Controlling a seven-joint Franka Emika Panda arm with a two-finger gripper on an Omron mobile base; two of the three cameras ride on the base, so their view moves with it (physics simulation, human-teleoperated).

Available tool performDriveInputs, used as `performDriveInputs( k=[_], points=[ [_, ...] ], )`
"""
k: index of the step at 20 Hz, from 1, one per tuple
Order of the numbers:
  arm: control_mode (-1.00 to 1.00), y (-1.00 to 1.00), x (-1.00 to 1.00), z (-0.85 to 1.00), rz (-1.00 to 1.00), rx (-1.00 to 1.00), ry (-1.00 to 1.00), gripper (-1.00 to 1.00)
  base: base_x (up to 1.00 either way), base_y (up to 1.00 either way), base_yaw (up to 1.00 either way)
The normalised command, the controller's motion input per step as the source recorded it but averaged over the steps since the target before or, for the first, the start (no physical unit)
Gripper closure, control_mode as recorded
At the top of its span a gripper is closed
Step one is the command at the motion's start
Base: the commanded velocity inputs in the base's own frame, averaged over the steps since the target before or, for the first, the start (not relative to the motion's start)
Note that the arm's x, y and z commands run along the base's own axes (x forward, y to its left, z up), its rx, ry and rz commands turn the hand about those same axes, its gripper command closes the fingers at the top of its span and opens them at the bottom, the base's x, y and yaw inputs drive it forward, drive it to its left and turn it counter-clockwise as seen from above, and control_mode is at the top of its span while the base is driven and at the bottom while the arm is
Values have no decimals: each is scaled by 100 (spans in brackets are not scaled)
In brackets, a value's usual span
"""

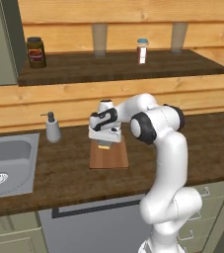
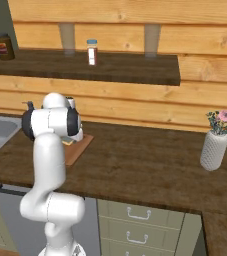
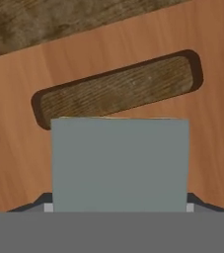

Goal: Pick up the sponge from the counter and clean the cutting board by briefly scrubbing or pressing down on the cutting board. Once finished, release the sponge.

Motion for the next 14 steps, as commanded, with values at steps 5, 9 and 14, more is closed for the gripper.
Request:
performDriveInputs(
  k=[5,9,14],
  points=[
    [-100,-15,-99,-61,0,1,2,100,0,0,0],
    [-100,-24,-100,-71,0,0,4,100,0,0,0],
    [-100,-28,-100,-71,0,0,0,100,0,0,0]
  ],
)
